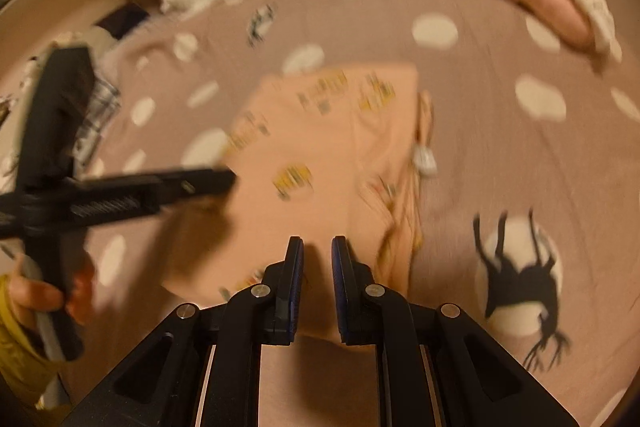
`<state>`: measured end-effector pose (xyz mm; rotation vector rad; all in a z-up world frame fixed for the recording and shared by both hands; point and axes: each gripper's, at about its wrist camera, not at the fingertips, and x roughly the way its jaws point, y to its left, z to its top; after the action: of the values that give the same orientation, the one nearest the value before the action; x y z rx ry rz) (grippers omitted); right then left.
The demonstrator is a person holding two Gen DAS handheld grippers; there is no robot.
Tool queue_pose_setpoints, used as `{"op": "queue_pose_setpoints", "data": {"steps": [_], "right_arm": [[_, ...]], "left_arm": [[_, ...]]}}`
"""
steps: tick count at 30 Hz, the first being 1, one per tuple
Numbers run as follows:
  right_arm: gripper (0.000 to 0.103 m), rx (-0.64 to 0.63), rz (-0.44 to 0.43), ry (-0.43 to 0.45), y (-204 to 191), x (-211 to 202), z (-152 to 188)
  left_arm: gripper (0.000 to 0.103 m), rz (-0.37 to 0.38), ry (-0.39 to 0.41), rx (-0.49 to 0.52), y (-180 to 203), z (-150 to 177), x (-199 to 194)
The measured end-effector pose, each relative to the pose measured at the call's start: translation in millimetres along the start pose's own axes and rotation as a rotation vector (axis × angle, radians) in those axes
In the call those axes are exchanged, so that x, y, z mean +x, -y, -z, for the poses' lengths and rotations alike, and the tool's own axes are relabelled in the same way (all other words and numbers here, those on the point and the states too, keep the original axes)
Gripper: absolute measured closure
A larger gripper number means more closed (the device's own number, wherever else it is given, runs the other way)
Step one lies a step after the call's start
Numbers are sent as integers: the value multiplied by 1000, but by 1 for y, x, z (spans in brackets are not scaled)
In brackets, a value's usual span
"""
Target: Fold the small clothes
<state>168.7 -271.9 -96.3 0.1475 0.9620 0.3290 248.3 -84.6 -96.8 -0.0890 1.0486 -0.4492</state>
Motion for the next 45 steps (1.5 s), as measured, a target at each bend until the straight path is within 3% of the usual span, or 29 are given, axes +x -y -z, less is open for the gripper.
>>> {"op": "queue_pose_setpoints", "data": {"steps": [4, 6, 9, 12, 16, 23, 25, 31, 39, 45], "right_arm": [[90, -4, -5, -25, 0, 2, 6], [90, 11, -48, -35, 1, -4, 4], [90, 7, -128, 40, -1, -27, -8], [90, 31, -112, 109, 2, -33, -28], [89, 105, -74, 141, 17, -12, -68], [89, 146, 31, 30, 22, 52, -106], [89, 161, 58, -15, 26, 68, -104], [89, 153, 68, -13, 24, 60, -103], [89, -60, 36, 68, -17, 6, -69], [89, -162, 50, 25, -26, -3, -31]], "left_arm": [[68, -3, -7, 7, -1, 0, 3], [68, -4, -6, 13, -1, 1, 3], [68, -10, -5, 28, 0, 1, 3], [68, -19, -2, 34, 1, 2, 3], [68, -26, -1, 38, 3, 2, 4], [68, -26, 5, 49, 3, 3, 4], [68, -23, 5, 51, 3, 4, 4], [68, -28, 7, 53, 4, 5, 4], [68, -45, 10, 63, 6, 5, 4], [68, -53, 11, 65, 6, 5, 3]]}}
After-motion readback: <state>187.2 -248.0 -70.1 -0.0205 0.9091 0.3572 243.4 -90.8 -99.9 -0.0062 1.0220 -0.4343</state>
